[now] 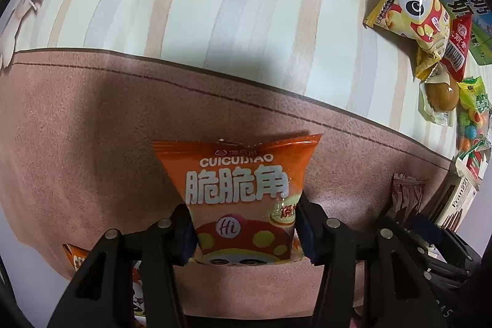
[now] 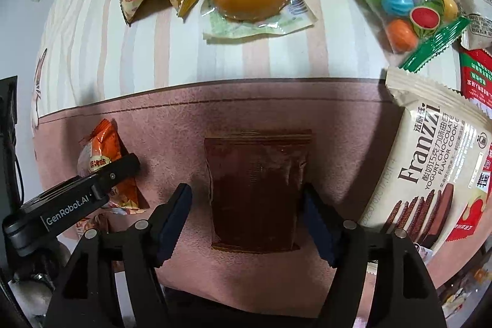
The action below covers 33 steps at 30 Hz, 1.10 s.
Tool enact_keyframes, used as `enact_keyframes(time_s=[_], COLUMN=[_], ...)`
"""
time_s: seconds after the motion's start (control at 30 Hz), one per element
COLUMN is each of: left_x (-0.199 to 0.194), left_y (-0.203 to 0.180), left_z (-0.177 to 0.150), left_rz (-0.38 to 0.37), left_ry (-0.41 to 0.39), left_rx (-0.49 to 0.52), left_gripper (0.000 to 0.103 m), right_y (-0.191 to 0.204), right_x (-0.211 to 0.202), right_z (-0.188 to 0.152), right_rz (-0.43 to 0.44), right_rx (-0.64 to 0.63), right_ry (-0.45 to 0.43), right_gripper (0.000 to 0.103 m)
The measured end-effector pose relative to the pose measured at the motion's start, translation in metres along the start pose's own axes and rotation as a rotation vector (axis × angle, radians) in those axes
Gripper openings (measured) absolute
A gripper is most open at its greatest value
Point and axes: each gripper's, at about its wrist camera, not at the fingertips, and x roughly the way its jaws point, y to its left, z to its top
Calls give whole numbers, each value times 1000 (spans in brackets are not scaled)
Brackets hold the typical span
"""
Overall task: Organize snacks
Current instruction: 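Grasp the orange CUICUIJIAO bag with the left tool while the right grasps the brown jerky pack, then carry both packs into the box and open both tools to release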
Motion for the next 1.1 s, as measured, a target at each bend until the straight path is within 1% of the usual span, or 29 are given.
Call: enact_keyframes(time_s=[0.07, 0.1, 0.23, 0.4, 0.43, 0.47, 0.5, 0.57, 0.7, 0.8, 0.87, 0.93, 1.0, 1.1], left_x=[-2, -9, -11, -13, -16, -18, -20, -24, -36, -58, -79, -100, -131, -170], left_y=[1, 7, 17, 20, 21, 21, 21, 19, 14, 8, 1, -7, -21, -46], left_z=[-2, -6, -17, -27, -30, -33, -34, -41, -52, -59, -61, -60, -51, -32], left_rz=[-5, -8, -25, -43, -43, -33, -29, -15, -4, -31, -48, -66, -109, -134], left_ry=[-3, -4, -14, -46, -52, -63, -70, -81, -80, -95, -120, -144, -179, -229], left_rx=[3, 5, 22, 54, 61, 66, 67, 68, 79, 66, 75, 84, 101, 153], left_gripper=[50, 50, 50, 50, 49, 47, 46, 46, 45, 46, 46, 46, 46, 46], right_y=[-1, -3, 1, 8, 9, 10, 11, 11, 12, 12, 13, 13, 14, 18], right_x=[4, 2, 6, 12, 12, 13, 11, 7, -5, -23, -43, -68, -95, -142], right_z=[0, -1, -12, -18, -19, -19, -19, -20, -24, -27, -25, -22, -16, 1], right_rz=[-2, -3, -19, -48, -51, -60, -76, -74, -36, 27, 48, 89, 129, 177], right_rx=[10, 16, 56, 112, 131, 139, 135, 133, 126, 123, 104, 96, 86, 50], right_ry=[2, 5, 17, -17, -28, -39, -56, -74, -109, -123, -157, -193, -227, -286], right_gripper=[75, 75, 75, 74, 73, 63, 60, 60, 60, 60, 60, 59, 59, 59])
